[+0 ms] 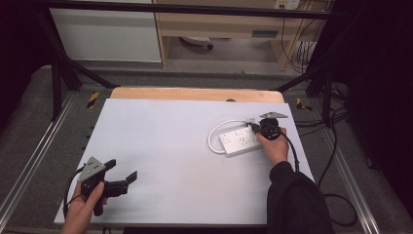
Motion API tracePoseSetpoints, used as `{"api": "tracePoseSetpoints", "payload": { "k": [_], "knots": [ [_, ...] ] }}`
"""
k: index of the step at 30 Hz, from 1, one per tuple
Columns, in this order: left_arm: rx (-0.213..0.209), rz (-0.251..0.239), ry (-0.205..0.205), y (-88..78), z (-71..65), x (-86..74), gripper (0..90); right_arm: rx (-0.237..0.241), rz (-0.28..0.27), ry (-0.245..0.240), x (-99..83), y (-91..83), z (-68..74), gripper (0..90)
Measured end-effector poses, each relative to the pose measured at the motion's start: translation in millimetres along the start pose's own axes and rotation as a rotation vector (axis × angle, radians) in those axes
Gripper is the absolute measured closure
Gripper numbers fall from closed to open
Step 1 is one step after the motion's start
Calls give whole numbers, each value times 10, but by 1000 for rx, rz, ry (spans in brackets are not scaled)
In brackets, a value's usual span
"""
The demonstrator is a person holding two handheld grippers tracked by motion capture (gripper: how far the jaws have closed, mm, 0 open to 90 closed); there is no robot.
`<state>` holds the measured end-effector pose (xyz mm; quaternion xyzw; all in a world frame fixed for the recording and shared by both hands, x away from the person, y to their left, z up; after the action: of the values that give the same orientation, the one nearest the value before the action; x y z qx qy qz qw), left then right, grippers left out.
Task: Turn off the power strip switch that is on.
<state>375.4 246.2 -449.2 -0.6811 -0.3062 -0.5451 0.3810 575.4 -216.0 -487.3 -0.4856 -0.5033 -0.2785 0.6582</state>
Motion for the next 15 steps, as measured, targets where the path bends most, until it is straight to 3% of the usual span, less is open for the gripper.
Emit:
{"api": "tracePoseSetpoints", "payload": {
  "k": [15],
  "knots": [
    [1, -2, -1, -3, 5, 3, 60, -2, -6, -7, -2, -1, 6, 900]
  ]
}}
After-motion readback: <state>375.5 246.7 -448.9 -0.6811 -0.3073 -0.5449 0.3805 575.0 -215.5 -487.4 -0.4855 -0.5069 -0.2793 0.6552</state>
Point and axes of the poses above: each handheld gripper's, and its own axes: y roughly forward along the jaws, x roughly out of its top, z roughly to its left, the point moved 8 cm from there along y, roughly forward along the jaws, and after that the axes turned 15 degrees about -z, right-handed, at the moved point
